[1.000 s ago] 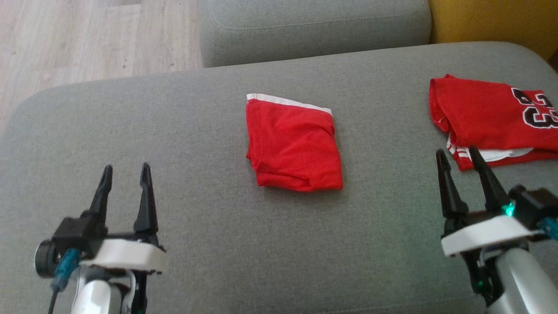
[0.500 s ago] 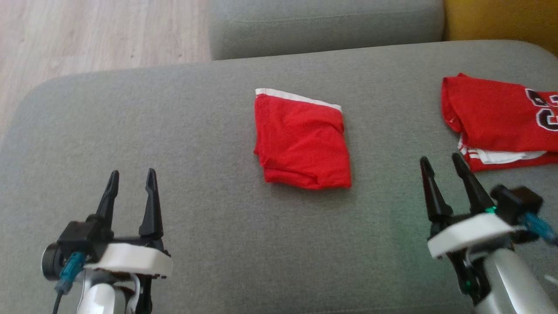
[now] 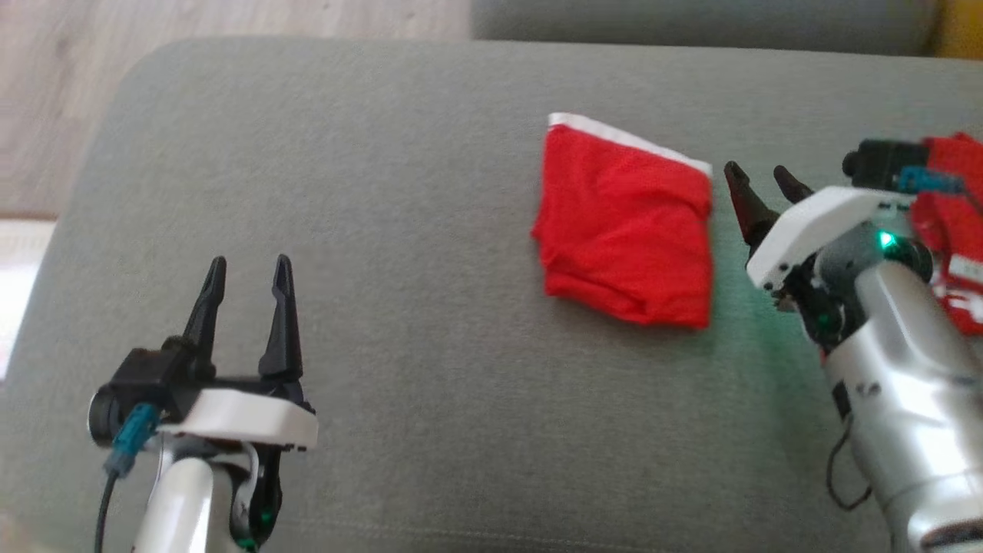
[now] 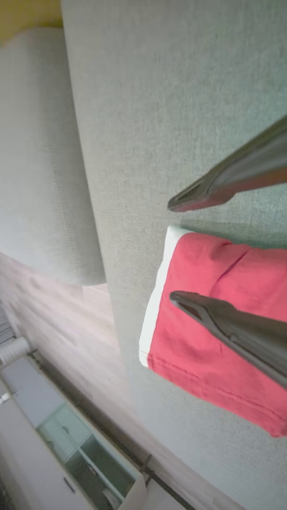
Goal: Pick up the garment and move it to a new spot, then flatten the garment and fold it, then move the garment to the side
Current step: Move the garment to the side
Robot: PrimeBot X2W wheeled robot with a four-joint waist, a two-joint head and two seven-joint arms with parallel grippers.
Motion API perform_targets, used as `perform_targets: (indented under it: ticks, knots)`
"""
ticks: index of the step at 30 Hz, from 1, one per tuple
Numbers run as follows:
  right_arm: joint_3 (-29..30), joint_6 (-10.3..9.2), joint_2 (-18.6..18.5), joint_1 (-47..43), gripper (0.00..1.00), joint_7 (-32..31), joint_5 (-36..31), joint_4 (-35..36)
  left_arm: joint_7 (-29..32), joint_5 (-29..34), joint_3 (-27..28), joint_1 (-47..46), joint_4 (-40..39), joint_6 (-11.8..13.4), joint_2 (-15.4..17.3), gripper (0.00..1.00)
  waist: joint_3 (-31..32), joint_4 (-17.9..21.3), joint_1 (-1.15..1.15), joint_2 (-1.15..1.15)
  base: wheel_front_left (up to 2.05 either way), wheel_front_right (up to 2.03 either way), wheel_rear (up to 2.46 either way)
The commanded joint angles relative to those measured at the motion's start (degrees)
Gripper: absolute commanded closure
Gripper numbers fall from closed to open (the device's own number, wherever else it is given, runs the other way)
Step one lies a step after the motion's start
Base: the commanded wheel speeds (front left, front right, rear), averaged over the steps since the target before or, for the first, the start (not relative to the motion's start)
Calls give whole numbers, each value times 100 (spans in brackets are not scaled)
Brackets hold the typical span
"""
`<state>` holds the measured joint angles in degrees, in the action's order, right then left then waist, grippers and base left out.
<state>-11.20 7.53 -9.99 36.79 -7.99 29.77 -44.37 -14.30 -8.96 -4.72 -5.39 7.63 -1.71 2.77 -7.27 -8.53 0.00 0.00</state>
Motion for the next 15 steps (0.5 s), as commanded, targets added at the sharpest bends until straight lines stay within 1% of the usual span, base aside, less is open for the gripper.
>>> perform_targets:
  ticks: [1,5,7,8,12,15]
  knots:
    - [-82,-4,-55,425,0,-220,71,-175,-70,-49,170,-339,-156,-34,19,0,-237,-296,0,0,0,0,0]
    - [145,-4,-75,948,0,-823,143,-1155,-70,-73,106,-421,-131,-41,14,0,-374,-520,0,0,0,0,0]
    - [333,-4,-41,1158,0,-1157,197,-1663,-70,-109,82,-450,-119,-34,13,0,-428,-595,0,0,0,0,0]
    - [488,-4,33,1331,0,-1430,279,-2058,-70,-154,50,-483,-111,-19,12,0,-478,-654,0,0,0,0,0]
    - [659,-4,170,1455,0,-1867,458,-2563,-70,-206,0,-521,-112,30,12,0,-538,-706,0,0,0,0,0]
    - [695,-4,221,1442,0,-1989,527,-2657,-70,-215,-12,-528,-110,50,11,0,-563,-705,0,0,0,0,0]
